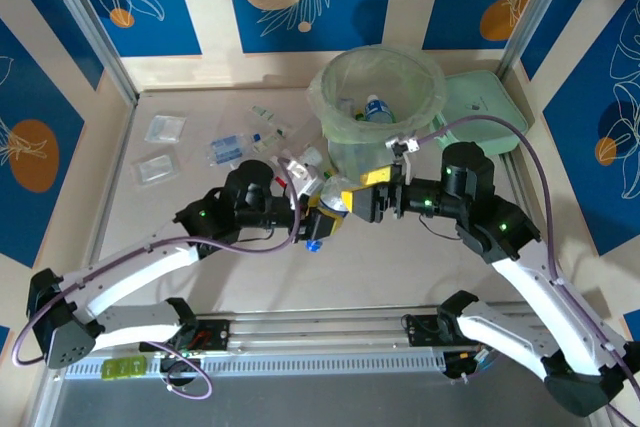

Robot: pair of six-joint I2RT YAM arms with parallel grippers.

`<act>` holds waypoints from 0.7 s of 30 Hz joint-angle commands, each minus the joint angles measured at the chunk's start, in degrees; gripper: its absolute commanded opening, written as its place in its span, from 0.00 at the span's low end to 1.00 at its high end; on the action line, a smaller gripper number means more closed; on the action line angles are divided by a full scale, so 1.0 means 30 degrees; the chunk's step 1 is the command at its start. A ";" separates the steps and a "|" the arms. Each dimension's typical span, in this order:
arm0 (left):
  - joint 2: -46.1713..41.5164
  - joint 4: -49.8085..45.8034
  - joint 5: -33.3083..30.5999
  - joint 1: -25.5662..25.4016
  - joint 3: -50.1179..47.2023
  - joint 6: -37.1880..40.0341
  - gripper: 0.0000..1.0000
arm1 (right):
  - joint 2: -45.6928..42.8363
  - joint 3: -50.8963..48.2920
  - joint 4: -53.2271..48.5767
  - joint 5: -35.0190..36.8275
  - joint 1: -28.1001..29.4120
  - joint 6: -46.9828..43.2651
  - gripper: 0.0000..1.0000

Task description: Put the plastic bottles in the bin

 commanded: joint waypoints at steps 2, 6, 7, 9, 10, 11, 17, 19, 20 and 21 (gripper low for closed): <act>-0.1131 0.1876 0.1173 0.0020 -0.0425 -0.0351 0.43 | 0.1032 0.0863 -0.0037 0.1068 0.0745 -0.0454 0.99; -0.1425 0.1960 0.0980 0.0022 -0.0675 -0.0481 0.44 | 0.2214 0.1401 0.0084 0.0562 0.1256 -0.0051 0.99; -0.1429 0.1868 0.0927 0.0042 -0.0647 -0.0474 0.44 | 0.2454 0.1418 0.0307 0.0207 0.1434 0.0069 0.97; -0.1502 0.1801 0.0857 0.0032 -0.0619 -0.0474 0.44 | 0.2723 0.1363 0.0962 -0.0569 0.1728 0.0349 0.95; -0.1542 0.1796 0.0756 0.0021 -0.0618 -0.0474 0.44 | 0.2806 0.1262 0.1315 -0.0852 0.1841 0.0461 0.93; -0.1558 0.1836 0.0590 0.0040 -0.0660 -0.0470 0.44 | 0.2823 0.1200 0.1588 -0.0971 0.1922 0.0628 0.91; -0.1272 0.1889 0.0319 0.0033 -0.0648 -0.0674 0.45 | 0.2808 0.0715 0.2595 -0.1259 0.1990 0.1591 0.68; -0.1173 0.1817 0.0142 0.0016 -0.0545 -0.0806 0.47 | 0.2772 0.0657 0.2597 -0.1313 0.1990 0.1657 0.62; -0.1165 0.1733 0.0053 0.0022 -0.0507 -0.0825 0.47 | 0.2765 0.0624 0.2595 -0.1294 0.1990 0.1685 0.62; -0.1165 0.1703 0.0031 0.0011 -0.0445 -0.0822 0.48 | 0.2710 0.0605 0.2595 -0.1247 0.1990 0.1700 0.61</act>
